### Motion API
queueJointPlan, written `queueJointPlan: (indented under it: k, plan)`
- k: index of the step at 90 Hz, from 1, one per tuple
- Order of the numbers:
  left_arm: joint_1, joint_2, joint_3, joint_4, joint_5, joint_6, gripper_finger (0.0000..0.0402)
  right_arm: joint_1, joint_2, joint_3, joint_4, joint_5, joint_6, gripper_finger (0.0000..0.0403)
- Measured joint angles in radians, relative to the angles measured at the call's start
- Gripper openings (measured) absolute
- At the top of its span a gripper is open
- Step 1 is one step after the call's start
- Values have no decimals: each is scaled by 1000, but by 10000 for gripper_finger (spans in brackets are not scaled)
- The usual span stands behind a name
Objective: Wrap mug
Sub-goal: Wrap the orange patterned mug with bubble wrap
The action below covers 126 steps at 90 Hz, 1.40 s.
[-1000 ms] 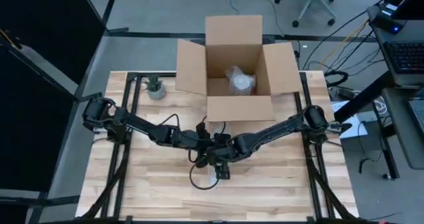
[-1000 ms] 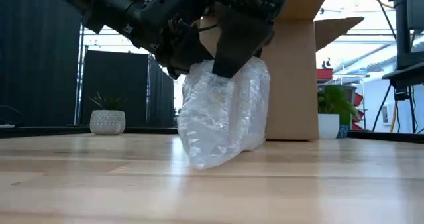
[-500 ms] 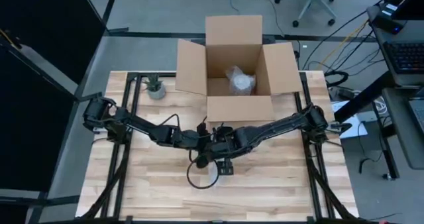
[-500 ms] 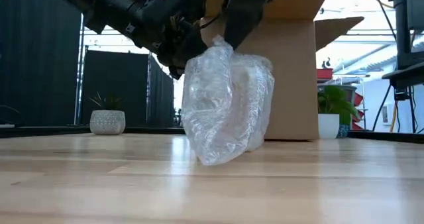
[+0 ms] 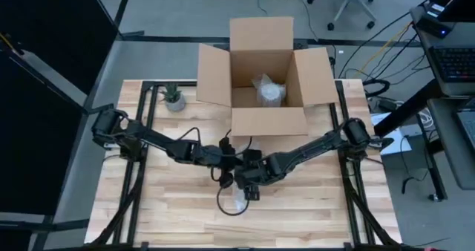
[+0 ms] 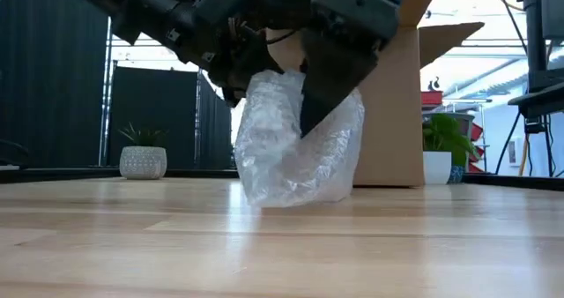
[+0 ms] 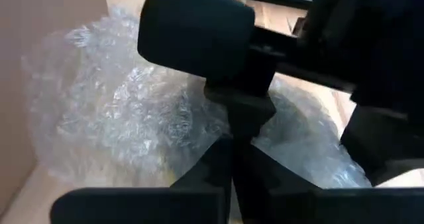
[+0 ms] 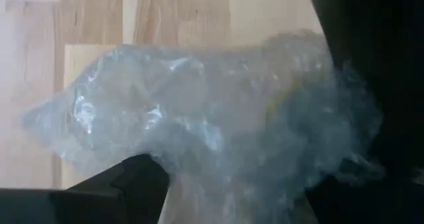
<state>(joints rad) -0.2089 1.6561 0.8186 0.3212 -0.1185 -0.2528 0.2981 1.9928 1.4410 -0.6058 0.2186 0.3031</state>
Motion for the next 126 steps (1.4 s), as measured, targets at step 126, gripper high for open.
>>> queueJointPlan:
  k: [126]
  plan:
    - [17, 74, 5, 47, 87, 23, 0, 57, -33, 297, -321, -22, -11, 283]
